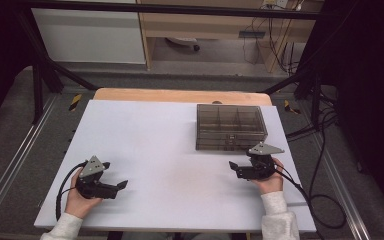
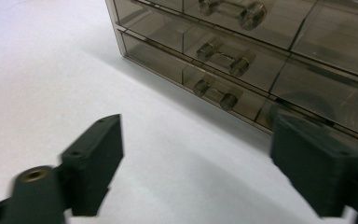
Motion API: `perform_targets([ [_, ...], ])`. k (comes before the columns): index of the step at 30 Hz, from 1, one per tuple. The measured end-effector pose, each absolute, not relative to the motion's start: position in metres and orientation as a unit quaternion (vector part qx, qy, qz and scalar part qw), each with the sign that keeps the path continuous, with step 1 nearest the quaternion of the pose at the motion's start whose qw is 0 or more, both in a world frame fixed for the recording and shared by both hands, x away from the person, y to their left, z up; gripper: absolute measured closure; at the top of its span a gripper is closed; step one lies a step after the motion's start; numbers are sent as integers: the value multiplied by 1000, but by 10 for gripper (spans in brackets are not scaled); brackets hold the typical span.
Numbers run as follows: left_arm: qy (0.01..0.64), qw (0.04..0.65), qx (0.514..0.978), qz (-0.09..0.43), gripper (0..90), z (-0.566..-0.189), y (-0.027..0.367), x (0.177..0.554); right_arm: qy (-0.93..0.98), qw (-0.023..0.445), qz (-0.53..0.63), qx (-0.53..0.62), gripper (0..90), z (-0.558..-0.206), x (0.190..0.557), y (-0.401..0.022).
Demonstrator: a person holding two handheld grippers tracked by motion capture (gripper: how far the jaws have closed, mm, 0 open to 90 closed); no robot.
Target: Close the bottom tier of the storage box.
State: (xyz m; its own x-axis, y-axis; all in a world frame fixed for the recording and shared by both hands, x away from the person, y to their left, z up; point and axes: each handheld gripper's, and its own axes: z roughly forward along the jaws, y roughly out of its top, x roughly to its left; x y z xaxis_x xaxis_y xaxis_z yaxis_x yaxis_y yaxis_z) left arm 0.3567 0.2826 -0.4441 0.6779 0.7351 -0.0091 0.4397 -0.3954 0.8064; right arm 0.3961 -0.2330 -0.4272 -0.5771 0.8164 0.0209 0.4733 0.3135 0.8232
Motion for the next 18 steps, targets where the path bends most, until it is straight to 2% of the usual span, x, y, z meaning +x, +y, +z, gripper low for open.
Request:
perform_targets([
  [3, 360, 416, 816, 178, 35, -444, 283, 357, 781, 200, 422, 415, 64, -427, 394, -233],
  [8, 360, 416, 816, 178, 35, -444, 283, 357, 781, 194, 431, 408, 21, -426, 389, -235],
  [18, 360, 416, 816, 178, 35, -444, 283, 357, 781, 179, 443, 402, 6, -434, 373, -243],
])
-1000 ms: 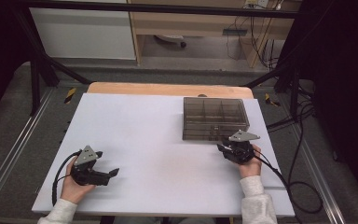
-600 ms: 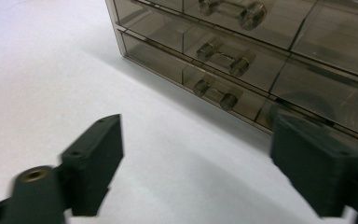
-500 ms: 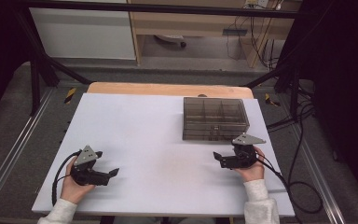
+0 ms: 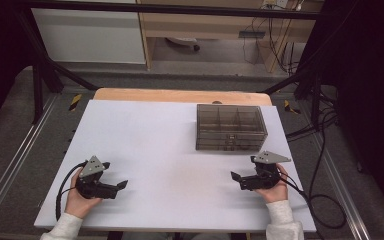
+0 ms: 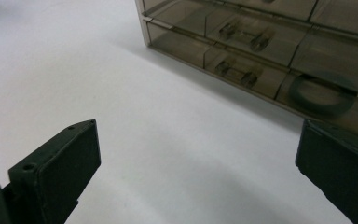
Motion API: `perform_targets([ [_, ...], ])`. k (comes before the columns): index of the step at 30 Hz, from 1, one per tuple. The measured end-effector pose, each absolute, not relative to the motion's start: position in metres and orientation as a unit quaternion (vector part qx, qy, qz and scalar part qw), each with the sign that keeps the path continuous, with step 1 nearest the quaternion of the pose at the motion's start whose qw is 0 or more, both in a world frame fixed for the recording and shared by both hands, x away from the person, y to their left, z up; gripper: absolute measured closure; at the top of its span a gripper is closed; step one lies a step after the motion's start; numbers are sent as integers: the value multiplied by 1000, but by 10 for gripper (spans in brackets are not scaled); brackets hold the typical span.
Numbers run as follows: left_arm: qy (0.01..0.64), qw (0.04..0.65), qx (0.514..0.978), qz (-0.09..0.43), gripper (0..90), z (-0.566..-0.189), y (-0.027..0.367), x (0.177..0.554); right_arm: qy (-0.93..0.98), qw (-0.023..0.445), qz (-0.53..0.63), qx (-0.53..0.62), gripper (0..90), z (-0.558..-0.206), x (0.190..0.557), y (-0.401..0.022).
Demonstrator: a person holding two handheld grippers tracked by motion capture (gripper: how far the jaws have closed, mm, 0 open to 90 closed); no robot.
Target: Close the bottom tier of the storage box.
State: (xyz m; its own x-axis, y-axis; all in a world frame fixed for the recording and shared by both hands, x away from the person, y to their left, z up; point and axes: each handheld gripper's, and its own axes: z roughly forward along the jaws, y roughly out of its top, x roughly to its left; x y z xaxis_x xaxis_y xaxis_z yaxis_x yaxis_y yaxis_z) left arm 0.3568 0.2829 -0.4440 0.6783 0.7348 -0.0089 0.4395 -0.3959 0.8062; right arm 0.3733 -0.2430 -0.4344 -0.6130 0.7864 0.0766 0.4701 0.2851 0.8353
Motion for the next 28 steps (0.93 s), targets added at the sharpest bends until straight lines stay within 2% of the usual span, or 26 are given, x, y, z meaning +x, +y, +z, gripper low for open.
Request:
perform_targets([
  [28, 360, 413, 817, 177, 35, -444, 282, 357, 779, 164, 451, 404, 4, -449, 359, -267],
])
